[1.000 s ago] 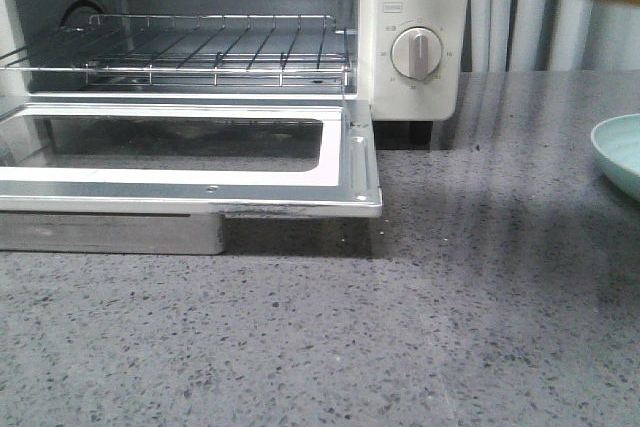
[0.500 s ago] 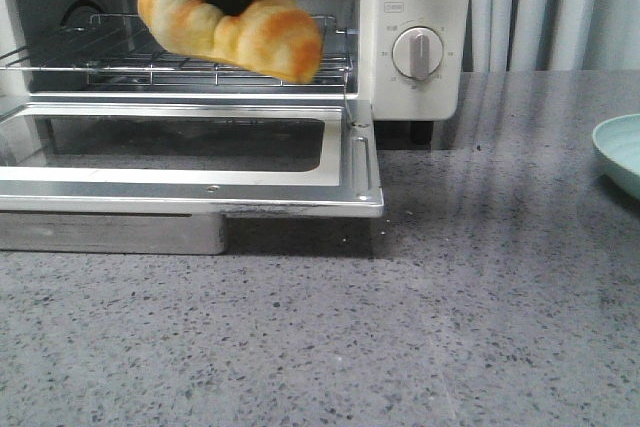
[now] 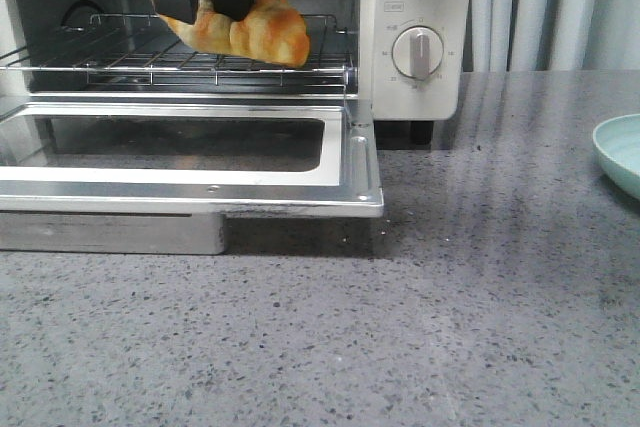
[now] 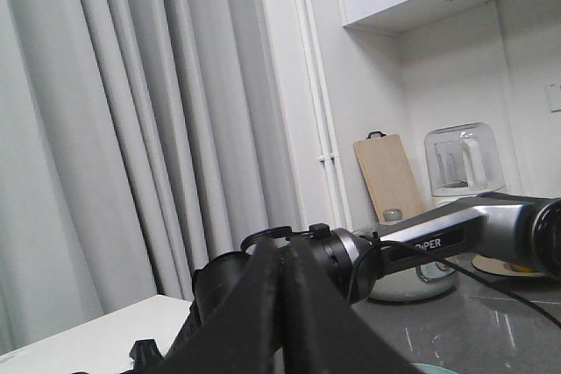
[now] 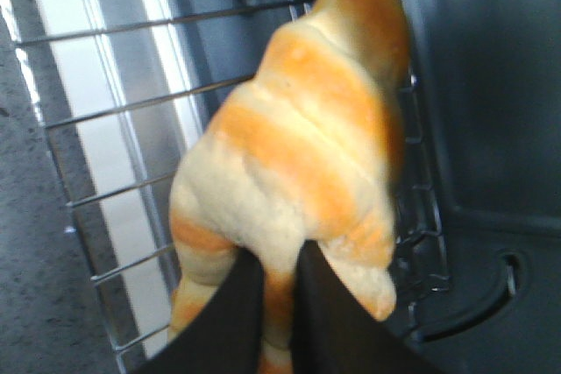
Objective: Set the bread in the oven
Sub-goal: 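Grasp the bread roll with the right gripper and carry it into the oven, then lower the roll onto the wire rack and open the right gripper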
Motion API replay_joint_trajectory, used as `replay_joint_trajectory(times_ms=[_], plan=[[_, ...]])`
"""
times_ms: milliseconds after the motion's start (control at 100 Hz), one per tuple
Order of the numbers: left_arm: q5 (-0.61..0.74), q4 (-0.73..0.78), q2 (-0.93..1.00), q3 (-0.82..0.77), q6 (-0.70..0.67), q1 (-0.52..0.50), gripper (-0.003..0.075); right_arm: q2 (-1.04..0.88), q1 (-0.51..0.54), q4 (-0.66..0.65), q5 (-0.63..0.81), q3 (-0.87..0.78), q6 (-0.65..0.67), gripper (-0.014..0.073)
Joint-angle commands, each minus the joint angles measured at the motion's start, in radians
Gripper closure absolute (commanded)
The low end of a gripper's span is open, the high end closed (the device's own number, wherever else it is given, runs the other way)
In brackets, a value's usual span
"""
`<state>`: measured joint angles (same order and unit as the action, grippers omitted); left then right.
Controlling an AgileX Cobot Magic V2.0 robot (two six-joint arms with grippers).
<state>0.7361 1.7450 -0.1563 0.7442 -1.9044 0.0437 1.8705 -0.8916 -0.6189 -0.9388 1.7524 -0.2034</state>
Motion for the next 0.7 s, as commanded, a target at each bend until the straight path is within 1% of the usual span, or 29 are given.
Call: replay_joint_trajectory(times_ms=[0,50,100,150,200,220,250,270,320,480,690], plan=[[-0.046,-0.056,-0.021,0.026,-0.009,0.002,0.0741,-0.037,-0.001,-0.069,0.056,0.034,0.011,0.0650],[-0.042,-0.056,-0.021,0.026,-0.009,0.002,0.0741,-0.037,-0.001,-0.069,0.058,0.034,0.012,0.0625],[-0.042,-0.056,-0.021,0.026,-0.009,0.002,0.0741,-0.037,-0.001,-0.069,0.061,0.034,0.012,0.0562],[-0.040,-0.056,-0.021,0.026,-0.009,0.002,0.0741,-0.037,-0.001,-0.069,0.063,0.034,0.012,0.0466],[-0.040,-0.056,-0.021,0.026,-0.009,0.002,0.0741,-0.037,0.001,-0.069,0.063,0.034,0.012,0.0334],[-0.040,-0.056,-0.021,0.026,-0.009,0.002,0.0741,-0.037,0.001,-0.069,0.063,0.034,0.012,0.0301],[-0.040,-0.056,-0.021,0.026,-0.009,0.002,0.0741,-0.037,0.001,-0.069,0.063,0.034,0.012,0.0229],[-0.040,-0.056,-0.021,0.026,-0.009,0.002,0.0741,-0.037,0.001,-0.069,0.065,0.034,0.012,0.0193],[-0.040,-0.056,-0.021,0.026,-0.009,0.002,0.0741,-0.037,0.001,-0.069,0.069,0.034,0.012,0.0142],[-0.064,-0.053,-0.021,0.026,-0.009,0.002,0.0742,-0.042,-0.007,-0.069,0.067,0.034,0.012,0.0141],[-0.152,-0.007,-0.019,0.026,-0.009,0.002,0.0742,-0.077,-0.068,-0.069,0.031,0.034,0.012,0.0141]])
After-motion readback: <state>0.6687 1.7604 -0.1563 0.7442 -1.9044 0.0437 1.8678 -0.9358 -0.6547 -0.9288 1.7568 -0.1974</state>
